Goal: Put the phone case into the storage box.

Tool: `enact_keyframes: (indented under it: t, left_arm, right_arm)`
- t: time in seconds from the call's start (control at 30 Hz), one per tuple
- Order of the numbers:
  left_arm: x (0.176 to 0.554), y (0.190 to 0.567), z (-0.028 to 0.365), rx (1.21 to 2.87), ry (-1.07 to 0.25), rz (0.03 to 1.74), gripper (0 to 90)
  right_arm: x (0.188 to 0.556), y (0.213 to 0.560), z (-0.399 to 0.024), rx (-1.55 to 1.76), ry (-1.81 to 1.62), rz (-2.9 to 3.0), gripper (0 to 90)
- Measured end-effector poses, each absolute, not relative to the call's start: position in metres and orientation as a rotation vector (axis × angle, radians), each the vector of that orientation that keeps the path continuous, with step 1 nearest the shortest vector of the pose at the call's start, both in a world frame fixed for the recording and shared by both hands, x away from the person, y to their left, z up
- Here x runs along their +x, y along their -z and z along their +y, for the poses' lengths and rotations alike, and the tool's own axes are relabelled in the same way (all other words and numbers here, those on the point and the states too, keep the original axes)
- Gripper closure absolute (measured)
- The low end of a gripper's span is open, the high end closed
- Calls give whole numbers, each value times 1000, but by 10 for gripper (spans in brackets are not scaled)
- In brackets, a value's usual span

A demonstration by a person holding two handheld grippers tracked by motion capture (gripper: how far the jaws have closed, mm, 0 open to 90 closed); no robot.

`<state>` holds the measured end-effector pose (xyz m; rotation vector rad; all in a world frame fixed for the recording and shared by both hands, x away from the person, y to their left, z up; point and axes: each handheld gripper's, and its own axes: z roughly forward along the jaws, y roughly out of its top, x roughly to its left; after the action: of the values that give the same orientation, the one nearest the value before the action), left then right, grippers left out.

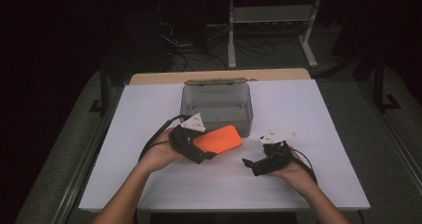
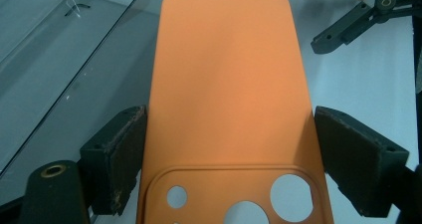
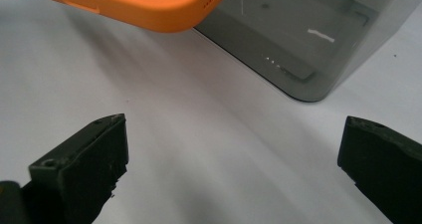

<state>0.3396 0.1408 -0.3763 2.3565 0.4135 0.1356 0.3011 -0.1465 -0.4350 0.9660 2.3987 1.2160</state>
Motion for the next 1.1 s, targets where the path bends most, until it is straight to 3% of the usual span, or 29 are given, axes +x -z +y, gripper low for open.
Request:
enact_keyframes:
  t: [1.1]
  left_arm:
    - [341,379,137,2378,-125,417,162]
  right_arm:
    - [298,427,-121,863,-1230,2362,0]
